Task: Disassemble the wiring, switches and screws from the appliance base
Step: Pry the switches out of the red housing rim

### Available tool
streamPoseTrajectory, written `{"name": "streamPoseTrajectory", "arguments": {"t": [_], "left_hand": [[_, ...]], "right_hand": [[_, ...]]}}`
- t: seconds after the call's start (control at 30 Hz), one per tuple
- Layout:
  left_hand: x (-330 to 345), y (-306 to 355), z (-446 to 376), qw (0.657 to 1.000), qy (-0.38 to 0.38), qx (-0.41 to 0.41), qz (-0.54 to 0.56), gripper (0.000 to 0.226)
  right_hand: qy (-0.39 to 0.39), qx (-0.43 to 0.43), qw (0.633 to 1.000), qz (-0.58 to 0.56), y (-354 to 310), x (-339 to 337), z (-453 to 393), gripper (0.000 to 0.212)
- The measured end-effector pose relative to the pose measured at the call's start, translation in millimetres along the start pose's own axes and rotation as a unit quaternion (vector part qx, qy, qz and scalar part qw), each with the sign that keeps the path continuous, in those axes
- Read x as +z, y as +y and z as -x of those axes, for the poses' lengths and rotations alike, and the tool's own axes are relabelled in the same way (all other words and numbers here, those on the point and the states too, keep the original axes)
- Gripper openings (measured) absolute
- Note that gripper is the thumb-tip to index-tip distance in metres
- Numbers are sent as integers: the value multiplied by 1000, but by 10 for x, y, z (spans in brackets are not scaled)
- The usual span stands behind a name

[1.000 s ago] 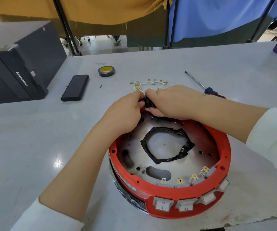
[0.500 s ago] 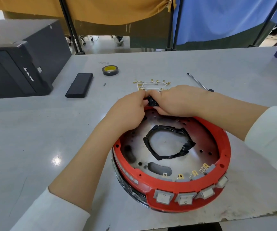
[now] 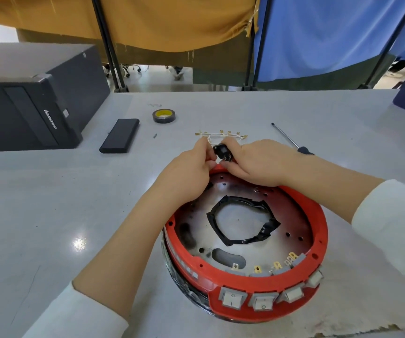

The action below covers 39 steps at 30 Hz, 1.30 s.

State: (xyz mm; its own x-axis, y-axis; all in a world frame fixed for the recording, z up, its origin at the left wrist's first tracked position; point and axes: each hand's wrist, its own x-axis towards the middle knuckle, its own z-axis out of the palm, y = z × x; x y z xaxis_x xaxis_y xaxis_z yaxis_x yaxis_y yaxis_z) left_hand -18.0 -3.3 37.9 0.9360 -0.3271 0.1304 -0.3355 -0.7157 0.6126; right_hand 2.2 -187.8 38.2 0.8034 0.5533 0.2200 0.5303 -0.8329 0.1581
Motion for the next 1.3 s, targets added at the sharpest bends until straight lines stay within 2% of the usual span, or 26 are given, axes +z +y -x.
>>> {"name": "streamPoseTrajectory", "arguments": {"t": [0.17,0.3,0.37,0.4,0.47,0.57,0.63,0.67,0.7,0.73,0.77,0.8,0.83,0.87,0.9,0.93,1.07,1.17,1.3], "left_hand": [[-5,-6,12,1000,2,-1,10,4],[-6,-14,16,1000,-1,-7,21,8],[-9,-17,17,1000,-3,-10,27,9],[-10,-18,17,1000,-4,-10,27,9],[-10,-24,13,1000,-5,-8,27,9],[-3,-39,10,1000,-6,-4,25,10],[-2,-44,6,1000,-6,-4,23,11],[-3,-43,6,1000,-7,-5,22,11],[-4,-42,7,1000,-7,-6,21,11],[-6,-40,7,1000,-7,-6,19,12],[-9,-39,5,1000,-7,-6,19,12],[-12,-38,7,1000,-7,-6,19,12],[-13,-37,9,1000,-7,-7,21,12],[-16,-36,14,1000,-8,-7,23,12],[-18,-35,17,1000,-9,-7,24,12],[-19,-35,20,1000,-10,-7,25,12],[-17,-45,22,1000,-9,-3,20,12],[-8,-52,23,1000,-9,0,4,12],[-7,-54,27,1000,-9,1,-2,12]], "right_hand": [[107,14,994,-22,-30,1,37,35],[132,144,972,-129,19,10,33,32],[134,214,940,-231,76,10,16,29],[147,240,905,-320,107,9,-1,25],[180,289,796,-500,169,3,-26,16],[183,350,641,-658,279,2,30,13],[145,357,575,-722,367,32,60,8],[122,360,562,-735,403,49,55,8],[99,369,565,-731,437,61,35,10],[76,382,585,-711,465,59,3,10],[42,392,630,-669,502,74,-36,10],[-9,391,705,-591,537,93,-67,11],[-77,366,794,-480,582,125,-91,14],[-142,317,864,-364,625,172,-118,18],[-185,265,906,-274,653,225,-145,18],[-203,230,926,-219,663,268,-165,19],[-161,184,939,-242,653,369,-228,50],[-138,166,946,-243,685,440,-220,53],[-140,157,937,-278,753,452,-170,57]]}}
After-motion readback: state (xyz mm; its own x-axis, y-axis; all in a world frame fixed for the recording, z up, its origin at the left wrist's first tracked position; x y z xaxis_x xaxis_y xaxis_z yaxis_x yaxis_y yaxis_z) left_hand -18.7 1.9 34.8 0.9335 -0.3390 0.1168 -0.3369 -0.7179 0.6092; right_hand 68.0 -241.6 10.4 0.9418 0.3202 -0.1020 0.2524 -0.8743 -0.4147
